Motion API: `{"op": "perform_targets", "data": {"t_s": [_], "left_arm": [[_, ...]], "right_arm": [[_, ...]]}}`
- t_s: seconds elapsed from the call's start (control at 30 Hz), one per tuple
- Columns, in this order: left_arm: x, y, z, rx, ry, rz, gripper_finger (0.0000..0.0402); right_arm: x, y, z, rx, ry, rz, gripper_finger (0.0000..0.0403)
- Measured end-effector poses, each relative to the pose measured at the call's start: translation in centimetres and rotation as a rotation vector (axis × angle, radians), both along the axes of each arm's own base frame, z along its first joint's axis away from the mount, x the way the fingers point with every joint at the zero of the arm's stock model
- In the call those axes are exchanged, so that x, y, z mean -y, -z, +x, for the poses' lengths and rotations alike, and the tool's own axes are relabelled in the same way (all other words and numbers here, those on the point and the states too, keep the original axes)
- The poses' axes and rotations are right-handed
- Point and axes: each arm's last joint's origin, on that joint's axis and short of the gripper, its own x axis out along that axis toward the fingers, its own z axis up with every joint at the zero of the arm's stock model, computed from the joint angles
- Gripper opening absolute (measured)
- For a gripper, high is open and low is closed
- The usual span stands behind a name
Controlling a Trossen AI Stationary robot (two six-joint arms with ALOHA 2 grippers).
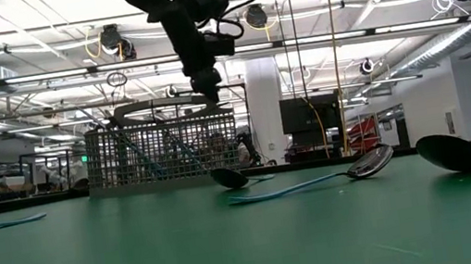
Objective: Sort silverware
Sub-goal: Put the spoon into the silverware rack
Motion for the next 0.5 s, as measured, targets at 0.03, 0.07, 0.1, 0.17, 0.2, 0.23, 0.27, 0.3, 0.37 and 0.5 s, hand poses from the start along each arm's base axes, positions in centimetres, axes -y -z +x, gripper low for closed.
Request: {"op": "perform_targets", "data": {"t_s": [0.03,0.07,0.1,0.17,0.2,0.23,0.27,0.3,0.37,0.5], "left_arm": [[-0.14,-0.03,-0.09,-0.007,-0.017,0.016,0.0136],[-0.2,-0.04,-0.12,-0.01,-0.026,0.024,0.0136],[-0.2,-0.06,-0.13,-0.007,-0.032,0.026,0.0136],[-0.21,-0.08,-0.09,0.011,-0.045,0.023,0.0136],[-0.2,-0.1,-0.06,0.014,-0.046,0.024,0.0136],[-0.18,-0.11,-0.04,0.015,-0.046,0.026,0.0136],[-0.18,-0.13,-0.02,0.017,-0.046,0.027,0.0136],[-0.18,-0.11,-0.03,0.017,-0.044,0.024,0.0136],[-0.11,-0.02,-0.04,0.023,-0.026,-0.006,0.0136],[0.13,-0.46,-0.37,0.015,-0.011,-0.015,0.0136]], "right_arm": [[0.01,0.0,0.0,0.0,0.0,0.0,0.0224],[0.01,0.0,0.0,0.0,0.0,0.001,0.0224],[0.0,0.0,-0.01,0.0,0.0,0.001,0.0224],[0.01,0.01,-0.02,0.0,0.0,0.0,0.0224],[0.01,0.02,-0.02,0.0,-0.001,-0.001,0.0224],[0.01,0.02,-0.03,0.0,-0.001,-0.001,0.0224],[0.01,0.02,-0.03,0.0,-0.001,-0.001,0.0224],[0.01,0.03,-0.03,0.0,-0.001,-0.001,0.0224],[0.0,0.03,-0.03,-0.002,-0.003,0.0,0.0224],[-0.05,0.07,-0.05,-0.017,-0.016,0.008,0.0224]]}}
